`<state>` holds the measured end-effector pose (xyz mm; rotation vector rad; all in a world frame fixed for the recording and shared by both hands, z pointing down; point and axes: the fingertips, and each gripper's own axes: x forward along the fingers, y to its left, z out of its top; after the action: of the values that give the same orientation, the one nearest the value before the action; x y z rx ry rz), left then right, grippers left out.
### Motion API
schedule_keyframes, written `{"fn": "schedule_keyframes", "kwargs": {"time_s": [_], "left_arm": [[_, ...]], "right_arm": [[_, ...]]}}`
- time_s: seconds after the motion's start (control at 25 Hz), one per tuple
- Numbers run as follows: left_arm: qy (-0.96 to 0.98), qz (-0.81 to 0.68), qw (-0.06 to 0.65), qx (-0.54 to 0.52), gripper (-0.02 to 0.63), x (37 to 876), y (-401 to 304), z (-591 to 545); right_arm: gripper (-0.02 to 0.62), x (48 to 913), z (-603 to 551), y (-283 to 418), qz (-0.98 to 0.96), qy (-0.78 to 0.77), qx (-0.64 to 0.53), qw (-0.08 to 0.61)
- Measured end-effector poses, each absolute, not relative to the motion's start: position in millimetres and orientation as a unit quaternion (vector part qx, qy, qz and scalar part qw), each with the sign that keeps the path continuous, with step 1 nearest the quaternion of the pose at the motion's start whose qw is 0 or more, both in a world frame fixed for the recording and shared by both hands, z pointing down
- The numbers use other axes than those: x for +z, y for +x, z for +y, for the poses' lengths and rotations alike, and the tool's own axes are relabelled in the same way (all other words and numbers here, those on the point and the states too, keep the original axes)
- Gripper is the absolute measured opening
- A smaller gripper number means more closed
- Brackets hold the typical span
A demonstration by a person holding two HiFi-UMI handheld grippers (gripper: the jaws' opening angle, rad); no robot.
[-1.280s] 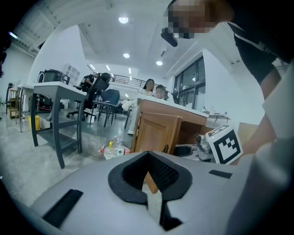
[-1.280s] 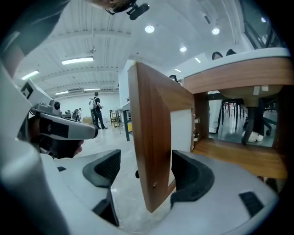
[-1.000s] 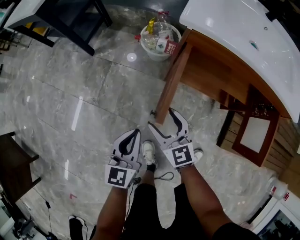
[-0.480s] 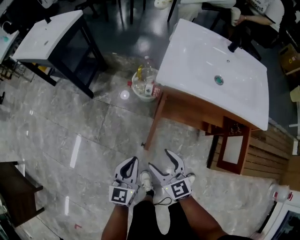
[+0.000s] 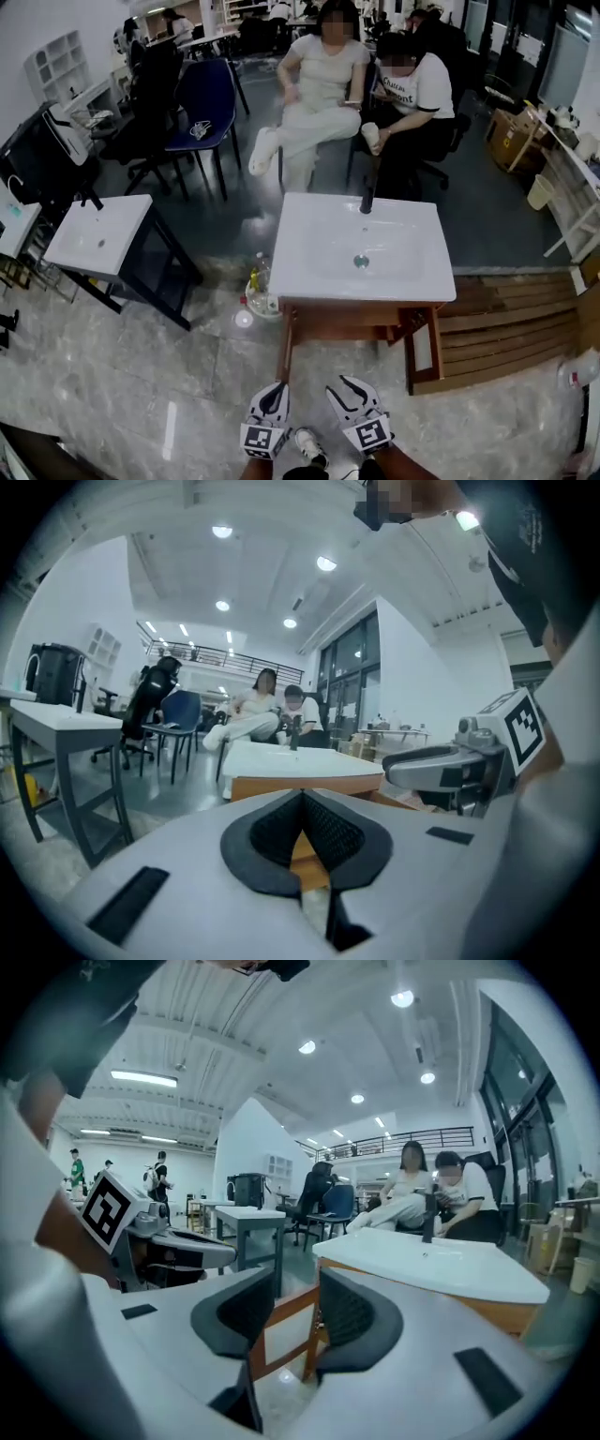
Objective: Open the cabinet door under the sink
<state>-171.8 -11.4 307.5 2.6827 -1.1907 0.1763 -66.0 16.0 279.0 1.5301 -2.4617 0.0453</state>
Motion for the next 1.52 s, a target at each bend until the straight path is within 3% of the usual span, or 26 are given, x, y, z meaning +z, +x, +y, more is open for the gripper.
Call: {"fn": "schedule_keyframes", "kwargs": {"time_s": [0.16,0.24,0.84,1.52], "left_arm": [[0.919,-0.382,0.079,0.061,0.021,265.8,-139.7,-0.2],[0.923,-0.376,0.068,0.049,0.021,246.2,-122.0,10.8],[0.935,-0.354,0.028,0.018,0.021,155.3,-4.8,144.4],[0.937,-0.349,0.000,0.006,0.021,142.0,33.1,207.6]], "right_arm": [[0.050,240.2,42.4,-28.5,-0.821,0.563,0.002,0.097],[0.032,223.9,59.4,-13.1,-0.818,0.568,-0.007,0.090],[0.025,147.6,185.3,91.6,-0.815,0.575,-0.049,0.054],[0.025,127.7,236.5,135.3,-0.796,0.599,-0.082,0.035]]}}
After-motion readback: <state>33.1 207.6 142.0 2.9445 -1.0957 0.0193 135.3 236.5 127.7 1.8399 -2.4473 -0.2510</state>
